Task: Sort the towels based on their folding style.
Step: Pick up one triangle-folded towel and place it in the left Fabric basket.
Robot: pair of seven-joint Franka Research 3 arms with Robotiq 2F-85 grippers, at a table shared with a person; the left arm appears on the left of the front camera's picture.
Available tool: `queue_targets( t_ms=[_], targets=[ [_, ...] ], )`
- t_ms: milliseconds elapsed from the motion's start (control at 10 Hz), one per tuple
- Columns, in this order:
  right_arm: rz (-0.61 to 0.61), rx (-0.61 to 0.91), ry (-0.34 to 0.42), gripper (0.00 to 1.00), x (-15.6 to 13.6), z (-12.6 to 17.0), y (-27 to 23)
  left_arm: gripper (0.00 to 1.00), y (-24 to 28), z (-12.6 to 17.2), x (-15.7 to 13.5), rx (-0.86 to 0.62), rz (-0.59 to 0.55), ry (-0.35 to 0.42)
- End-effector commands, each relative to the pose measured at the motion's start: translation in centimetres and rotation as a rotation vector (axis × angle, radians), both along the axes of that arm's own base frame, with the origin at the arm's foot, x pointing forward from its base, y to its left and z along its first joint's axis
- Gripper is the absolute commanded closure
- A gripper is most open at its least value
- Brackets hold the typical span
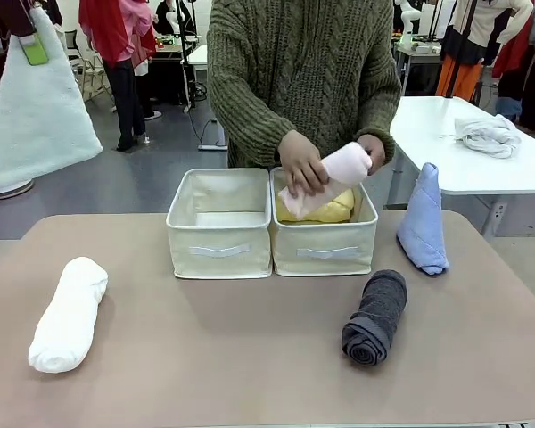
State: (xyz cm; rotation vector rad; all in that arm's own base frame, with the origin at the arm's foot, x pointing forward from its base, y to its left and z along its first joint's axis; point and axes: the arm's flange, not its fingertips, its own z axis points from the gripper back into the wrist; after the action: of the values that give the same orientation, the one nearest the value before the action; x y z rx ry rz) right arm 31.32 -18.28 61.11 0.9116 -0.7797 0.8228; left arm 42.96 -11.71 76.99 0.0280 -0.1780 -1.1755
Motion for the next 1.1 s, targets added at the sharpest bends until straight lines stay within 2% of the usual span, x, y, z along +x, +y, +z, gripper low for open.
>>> queue_targets(
  t_ms=[0,1000],
  targets=[
    [0.009,0.005,-0.007,0.0,-0.1,-0.04,0.0,0.82,-0.23,0.41,-0.38,-0.013,-0.007,-0.017],
    [0.009,0.005,-0.007,0.0,-0.1,-0.04,0.0,0.82,-0.23,0.41,-0.38,-0.013,-0.007,-0.017]
  ],
)
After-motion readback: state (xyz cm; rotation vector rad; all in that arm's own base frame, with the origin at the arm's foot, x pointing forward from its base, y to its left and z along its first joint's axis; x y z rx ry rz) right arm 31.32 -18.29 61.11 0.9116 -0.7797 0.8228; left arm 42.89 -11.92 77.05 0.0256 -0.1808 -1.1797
